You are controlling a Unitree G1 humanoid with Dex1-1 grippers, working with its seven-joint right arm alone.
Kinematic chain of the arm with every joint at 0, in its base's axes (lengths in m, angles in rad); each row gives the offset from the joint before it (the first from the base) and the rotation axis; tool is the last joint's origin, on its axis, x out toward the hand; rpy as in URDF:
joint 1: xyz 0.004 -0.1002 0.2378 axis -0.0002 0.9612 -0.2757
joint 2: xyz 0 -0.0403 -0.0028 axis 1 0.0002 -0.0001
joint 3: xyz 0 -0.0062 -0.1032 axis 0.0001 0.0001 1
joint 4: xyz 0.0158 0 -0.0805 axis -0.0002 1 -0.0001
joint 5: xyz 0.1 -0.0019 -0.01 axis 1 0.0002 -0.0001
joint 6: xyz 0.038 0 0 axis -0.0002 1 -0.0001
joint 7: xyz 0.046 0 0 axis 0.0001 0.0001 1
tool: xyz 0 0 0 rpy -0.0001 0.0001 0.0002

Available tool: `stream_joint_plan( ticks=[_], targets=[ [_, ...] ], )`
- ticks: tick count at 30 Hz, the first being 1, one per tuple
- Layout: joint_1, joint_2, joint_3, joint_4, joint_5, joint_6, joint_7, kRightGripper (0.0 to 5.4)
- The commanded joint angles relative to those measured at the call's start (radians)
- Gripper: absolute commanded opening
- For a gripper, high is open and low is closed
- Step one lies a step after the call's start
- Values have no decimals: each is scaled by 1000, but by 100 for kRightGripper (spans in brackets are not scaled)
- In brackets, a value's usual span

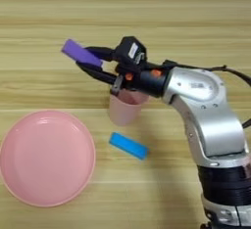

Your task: Move the objects on the table

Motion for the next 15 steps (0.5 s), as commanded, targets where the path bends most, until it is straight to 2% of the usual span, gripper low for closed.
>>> stream_joint_plan(
  ticks=[1,3,7,11,15],
  targets=[
    [-82,-73,-130,20,42,-20,-45,141],
    [-83,-104,-195,67,55,-31,-52,141],
    [-101,-150,-270,198,50,-59,-63,141],
    [-137,-192,-312,373,35,-103,-80,141],
    [-172,-224,-318,541,15,-145,-78,141]
  ],
)
